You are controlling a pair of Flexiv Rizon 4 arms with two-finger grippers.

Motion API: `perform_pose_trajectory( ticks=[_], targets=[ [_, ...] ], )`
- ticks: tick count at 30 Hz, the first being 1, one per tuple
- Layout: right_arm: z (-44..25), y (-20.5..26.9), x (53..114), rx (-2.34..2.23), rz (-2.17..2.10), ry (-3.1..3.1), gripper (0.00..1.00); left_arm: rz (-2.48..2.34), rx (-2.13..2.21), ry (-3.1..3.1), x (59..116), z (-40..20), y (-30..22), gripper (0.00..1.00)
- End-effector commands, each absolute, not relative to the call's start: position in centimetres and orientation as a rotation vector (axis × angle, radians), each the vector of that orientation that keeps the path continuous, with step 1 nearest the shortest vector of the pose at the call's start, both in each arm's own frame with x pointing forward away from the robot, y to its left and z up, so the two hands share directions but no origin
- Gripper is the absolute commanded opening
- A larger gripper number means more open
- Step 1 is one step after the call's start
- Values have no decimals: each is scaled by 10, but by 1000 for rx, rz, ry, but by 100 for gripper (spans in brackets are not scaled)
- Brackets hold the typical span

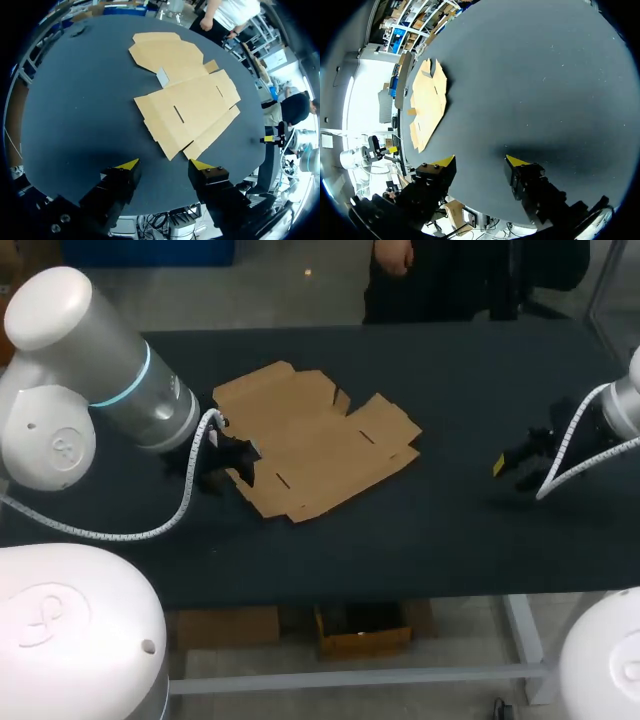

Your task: Assemble the packaging by folding the flat box into shape, placing the metal phone stand inside, and closing the box properly

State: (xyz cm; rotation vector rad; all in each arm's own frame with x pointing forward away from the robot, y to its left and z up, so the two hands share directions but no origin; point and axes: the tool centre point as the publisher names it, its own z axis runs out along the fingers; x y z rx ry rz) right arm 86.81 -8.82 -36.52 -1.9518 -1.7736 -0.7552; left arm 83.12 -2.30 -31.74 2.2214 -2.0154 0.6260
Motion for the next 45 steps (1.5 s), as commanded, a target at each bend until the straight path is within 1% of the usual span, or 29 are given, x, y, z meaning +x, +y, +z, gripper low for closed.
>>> perform_pose_trajectory(
  ticks=[1,9,21,43,45],
  targets=[
    [-360,-91,865,-1935,-761,-1787,100,634,2228,-2023,828,-314,-24,100],
    [-352,-93,870,-1886,-748,-1840,100,642,2230,-2011,827,-312,-25,100],
    [-343,-83,894,-1797,-684,-1957,100,638,2237,-1986,833,-309,-27,100],
    [-343,-83,894,-1797,-684,-1957,100,636,2233,-1971,838,-308,-29,100],
    [-341,-79,905,-1773,-677,-1977,100,644,2207,-1971,843,-309,-33,100]
  ],
)
